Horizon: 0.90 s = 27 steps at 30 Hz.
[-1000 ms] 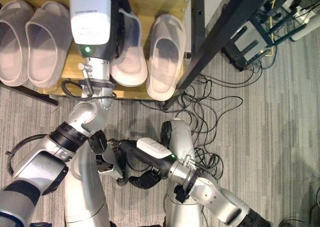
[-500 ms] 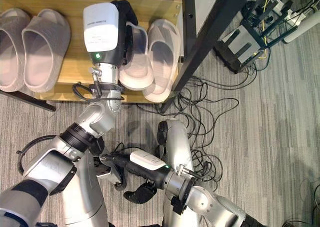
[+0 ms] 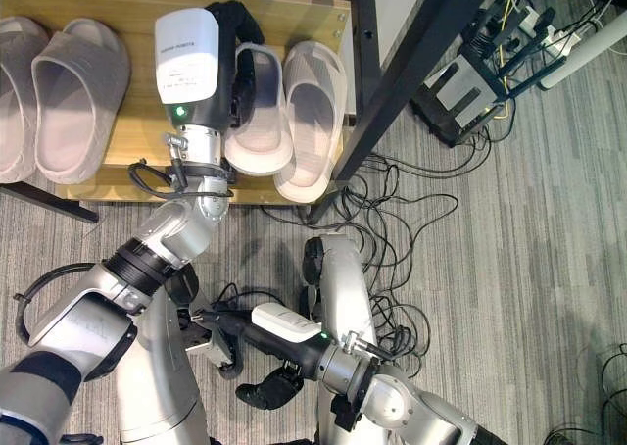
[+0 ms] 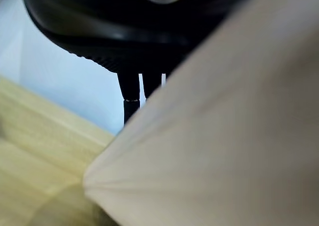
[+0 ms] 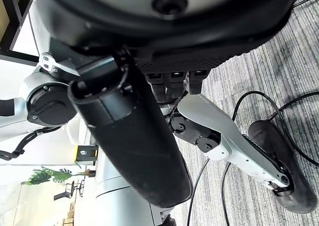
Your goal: Arrange the slippers neatly on the shoe rack.
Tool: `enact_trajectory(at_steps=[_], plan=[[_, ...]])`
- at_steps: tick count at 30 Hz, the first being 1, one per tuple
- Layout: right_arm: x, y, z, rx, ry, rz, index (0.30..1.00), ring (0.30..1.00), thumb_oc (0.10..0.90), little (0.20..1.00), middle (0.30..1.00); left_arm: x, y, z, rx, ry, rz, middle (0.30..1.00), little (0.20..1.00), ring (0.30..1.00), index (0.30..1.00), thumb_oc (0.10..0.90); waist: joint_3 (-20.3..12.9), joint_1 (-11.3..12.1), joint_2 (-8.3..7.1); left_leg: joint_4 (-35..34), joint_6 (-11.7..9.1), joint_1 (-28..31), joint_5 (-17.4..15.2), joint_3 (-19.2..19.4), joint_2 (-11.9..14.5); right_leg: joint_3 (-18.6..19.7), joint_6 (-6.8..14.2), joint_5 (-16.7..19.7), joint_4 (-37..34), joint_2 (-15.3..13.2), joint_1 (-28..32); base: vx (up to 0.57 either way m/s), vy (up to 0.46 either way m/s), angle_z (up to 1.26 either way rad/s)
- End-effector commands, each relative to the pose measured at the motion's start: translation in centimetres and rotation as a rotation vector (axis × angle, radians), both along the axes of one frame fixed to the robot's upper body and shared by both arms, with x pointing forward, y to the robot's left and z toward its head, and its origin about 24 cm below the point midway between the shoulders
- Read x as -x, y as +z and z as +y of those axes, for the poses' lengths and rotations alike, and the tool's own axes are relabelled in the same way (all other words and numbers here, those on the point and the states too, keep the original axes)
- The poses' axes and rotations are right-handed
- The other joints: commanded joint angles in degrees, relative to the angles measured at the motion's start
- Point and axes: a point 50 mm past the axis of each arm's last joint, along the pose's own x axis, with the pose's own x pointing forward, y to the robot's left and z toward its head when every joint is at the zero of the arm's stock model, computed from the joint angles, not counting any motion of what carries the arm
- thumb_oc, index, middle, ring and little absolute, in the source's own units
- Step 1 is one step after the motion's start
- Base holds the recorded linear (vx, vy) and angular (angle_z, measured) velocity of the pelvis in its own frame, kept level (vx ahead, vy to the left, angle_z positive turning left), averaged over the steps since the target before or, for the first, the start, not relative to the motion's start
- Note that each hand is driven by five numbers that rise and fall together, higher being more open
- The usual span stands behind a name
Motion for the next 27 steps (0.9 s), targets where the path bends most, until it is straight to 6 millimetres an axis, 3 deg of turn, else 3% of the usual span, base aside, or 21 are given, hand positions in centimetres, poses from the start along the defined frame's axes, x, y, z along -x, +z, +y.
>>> enact_trajectory(at_steps=[1,5,6,8,16,27], plan=[[1.1,0.3,0.1,-0.071,0.006,0.017,0.9,0.9,0.8,0.9,0.9,1.0,3.2,-2.9,-0.04,-0.146,-0.125,0.9,0.9,0.9,0.9,0.8,-1.3,1.25,-1.41,1.5,-2.81,0.71,-0.3,-8.89,-4.19,6.23,-3.01,1.93,-0.11,1.16,0.3,0.0,0.0,0.0],[1.2,0.1,0.2,-0.078,0.009,0.036,0.9,0.9,0.8,0.9,0.9,0.9,2.7,-2.5,-0.045,-0.173,-0.081,0.9,0.9,0.9,0.9,0.8,-1.3,1.42,-1.18,1.75,-2.84,0.71,-0.18,-8.85,-4.25,6.29,-3.15,1.66,0.29,0.94,0.3,0.0,0.0,0.0],[2.6,-3.3,-0.5,-0.037,-0.041,0.175,0.9,0.9,0.8,0.9,0.9,1.3,2.0,-2.3,-0.037,-0.214,-0.076,0.9,0.9,0.9,0.9,0.8,-1.3,1.41,-0.78,1.53,-2.98,0.71,0.07,-8.72,-4.41,6.54,-3.13,1.54,0.26,0.78,0.3,0.0,0.0,0.0],[3.4,-5.0,-0.5,0.031,-0.022,0.174,0.9,0.9,0.8,0.9,0.9,1.6,1.5,-2.5,-0.057,-0.249,-0.057,0.9,0.9,0.9,0.9,0.8,-1.3,1.77,-0.75,1.53,-2.9,0.71,-0.03,-8.73,-4.29,6.91,-3.24,1.59,0.43,0.82,0.3,-0.01,0.004,0.02],[4.1,-6.1,-0.4,0.085,0.049,0.196,0.9,0.9,0.8,0.9,0.9,1.6,2.4,-1.7,-0.075,-0.252,-0.085,0.9,0.9,0.9,0.9,0.8,-1.3,2.02,-0.86,0.9,-3.01,0.71,0.72,-8.39,-4.77,7.42,-3.24,1.8,0.48,0.59,0.3,-0.01,-0.005,-0.01],[4.5,-7.1,-0.2,0.107,0.081,0.252,0.9,0.9,0.8,0.9,0.9,1.0,5.1,-1.4,-0.268,-0.161,-0.178,0.9,0.9,0.9,0.9,0.8,-1.3,1.67,-0.81,1.93,-2.89,0.71,0.48,-8.29,-4.55,7.68,-3.02,1.93,1.04,0.45,0.3,0.0,0.002,0.01]])
